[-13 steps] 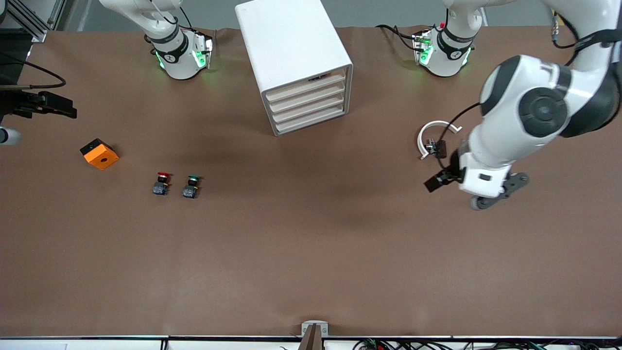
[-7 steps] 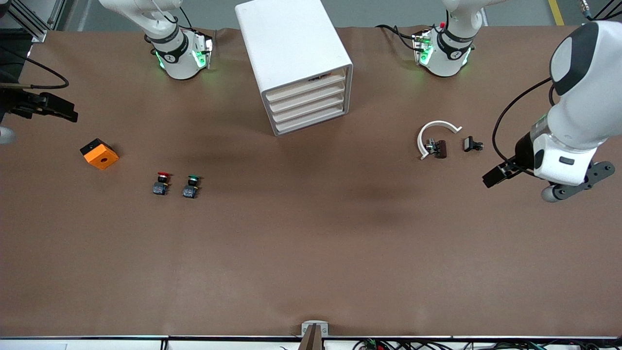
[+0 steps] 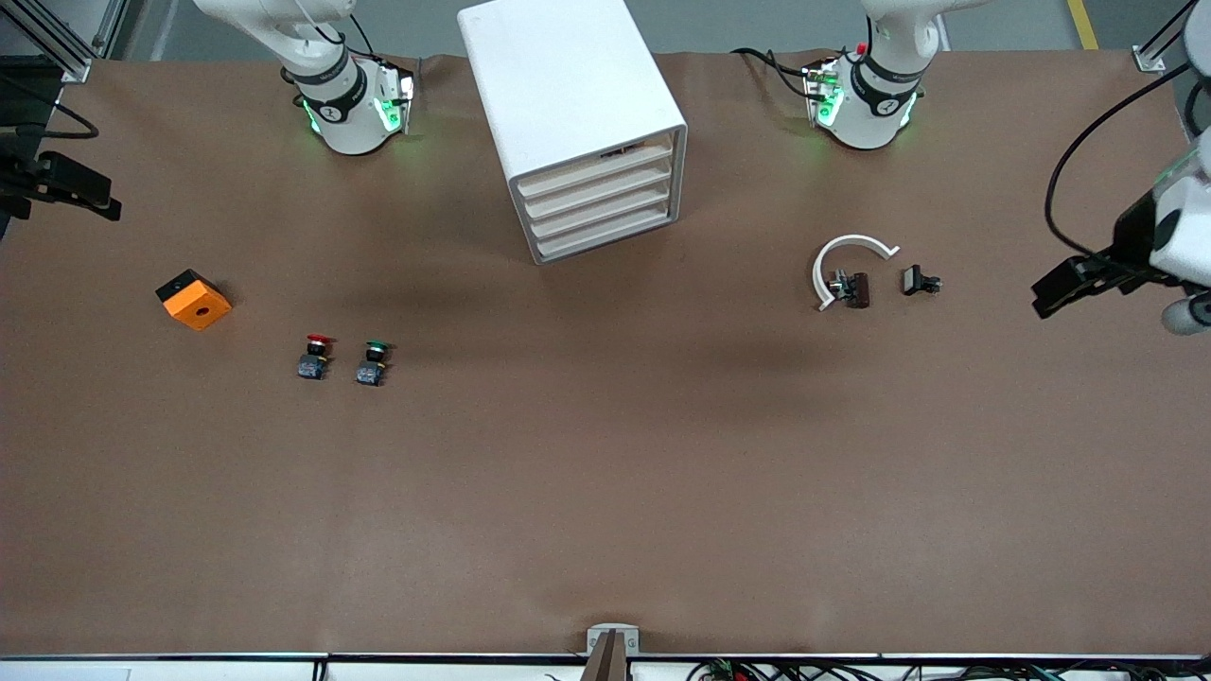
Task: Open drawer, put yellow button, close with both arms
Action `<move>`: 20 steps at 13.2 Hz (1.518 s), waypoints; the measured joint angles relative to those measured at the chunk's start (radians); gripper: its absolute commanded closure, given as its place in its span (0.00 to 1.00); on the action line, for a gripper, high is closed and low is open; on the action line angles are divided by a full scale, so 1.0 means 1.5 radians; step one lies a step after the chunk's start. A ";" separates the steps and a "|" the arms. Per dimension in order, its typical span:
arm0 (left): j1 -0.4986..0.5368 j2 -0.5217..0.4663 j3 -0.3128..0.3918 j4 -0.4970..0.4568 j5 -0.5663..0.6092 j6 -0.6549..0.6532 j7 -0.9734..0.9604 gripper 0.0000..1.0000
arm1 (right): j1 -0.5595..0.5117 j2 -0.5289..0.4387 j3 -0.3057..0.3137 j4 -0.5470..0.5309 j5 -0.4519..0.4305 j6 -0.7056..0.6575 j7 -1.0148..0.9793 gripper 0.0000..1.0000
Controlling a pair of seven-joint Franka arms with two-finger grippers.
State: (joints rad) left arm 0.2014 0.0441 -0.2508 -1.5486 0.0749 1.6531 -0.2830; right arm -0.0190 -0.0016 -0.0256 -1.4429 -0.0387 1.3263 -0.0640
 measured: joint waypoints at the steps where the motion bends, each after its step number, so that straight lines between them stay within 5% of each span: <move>1: -0.011 -0.011 0.024 -0.001 -0.012 -0.013 0.022 0.00 | 0.000 -0.008 0.000 -0.008 0.003 0.008 -0.010 0.00; 4: -0.043 -0.047 0.069 -0.015 -0.043 -0.047 0.040 0.00 | -0.010 -0.015 0.000 -0.016 0.023 0.022 -0.044 0.00; 10: -0.060 -0.152 0.071 -0.106 -0.055 -0.064 0.040 0.00 | -0.018 -0.017 0.000 -0.017 0.030 0.037 -0.058 0.00; 20: -0.067 -0.155 0.047 -0.119 -0.056 -0.065 0.060 0.00 | -0.025 -0.045 0.001 -0.045 0.061 0.059 -0.062 0.00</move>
State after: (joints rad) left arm 0.1008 -0.1882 -0.1797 -1.7265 -0.0088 1.5563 -0.1926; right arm -0.0563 -0.0693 -0.0235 -1.5096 0.0522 1.4143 -0.1567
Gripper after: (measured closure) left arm 0.000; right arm 0.000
